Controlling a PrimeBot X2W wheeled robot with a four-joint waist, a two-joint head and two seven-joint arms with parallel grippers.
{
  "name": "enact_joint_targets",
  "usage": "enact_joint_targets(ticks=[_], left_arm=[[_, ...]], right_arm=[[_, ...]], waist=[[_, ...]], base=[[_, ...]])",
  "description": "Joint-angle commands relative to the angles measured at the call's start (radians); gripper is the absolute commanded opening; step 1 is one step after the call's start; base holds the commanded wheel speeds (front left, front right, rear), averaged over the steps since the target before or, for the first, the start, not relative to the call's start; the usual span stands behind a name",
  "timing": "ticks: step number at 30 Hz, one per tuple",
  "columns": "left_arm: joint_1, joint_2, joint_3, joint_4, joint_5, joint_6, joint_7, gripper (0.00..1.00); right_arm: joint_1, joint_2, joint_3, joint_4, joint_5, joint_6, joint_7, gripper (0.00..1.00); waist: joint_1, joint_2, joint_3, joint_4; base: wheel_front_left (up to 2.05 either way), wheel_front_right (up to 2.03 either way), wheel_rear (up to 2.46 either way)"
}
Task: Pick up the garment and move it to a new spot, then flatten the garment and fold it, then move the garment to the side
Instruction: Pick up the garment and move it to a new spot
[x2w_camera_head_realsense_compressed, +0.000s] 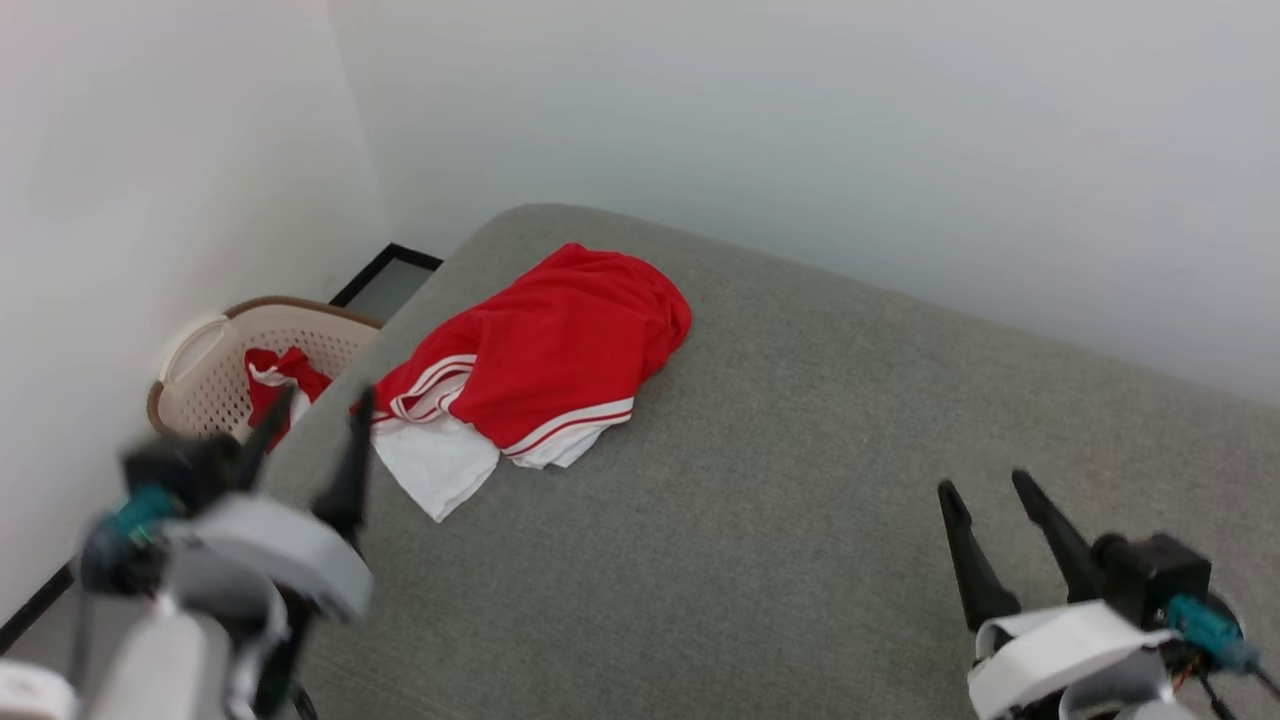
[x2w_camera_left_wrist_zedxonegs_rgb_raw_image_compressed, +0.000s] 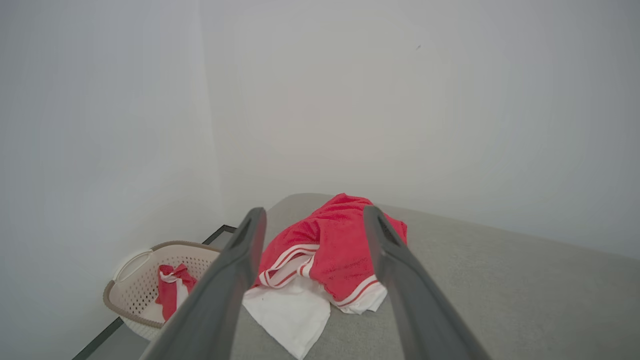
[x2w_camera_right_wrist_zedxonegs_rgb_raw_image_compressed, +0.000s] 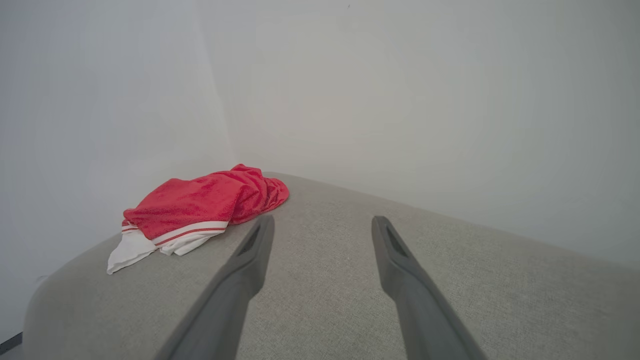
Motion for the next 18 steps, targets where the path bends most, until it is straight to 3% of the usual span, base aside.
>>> enact_joint_targets(ticks=[1,9,18], left_arm=[[-0.031,0.011,0.007,-0.004,-0.017,-0.006,0.014,1.00],[-0.273,0.124,0.026,0.094,-0.165,-0.022,0.190,1.00],[-0.477,0.196,-0.032,0.294,-0.274,-0.024,0.401,1.00]], right_arm=[[-0.017,-0.009,0.003,-0.018,-0.004,0.003,0.007,1.00],[-0.102,-0.074,0.001,-0.133,-0.017,0.002,0.074,1.00],[-0.177,-0.114,-0.020,-0.236,-0.015,0.002,0.108,1.00]], waist=[[0.0000,0.0000,0.058,-0.046],[0.0000,0.0000,0.257,-0.180],[0.0000,0.0000,0.435,-0.272]], base=[[0.00,0.00,0.00],[0.00,0.00,0.00],[0.00,0.00,0.00]])
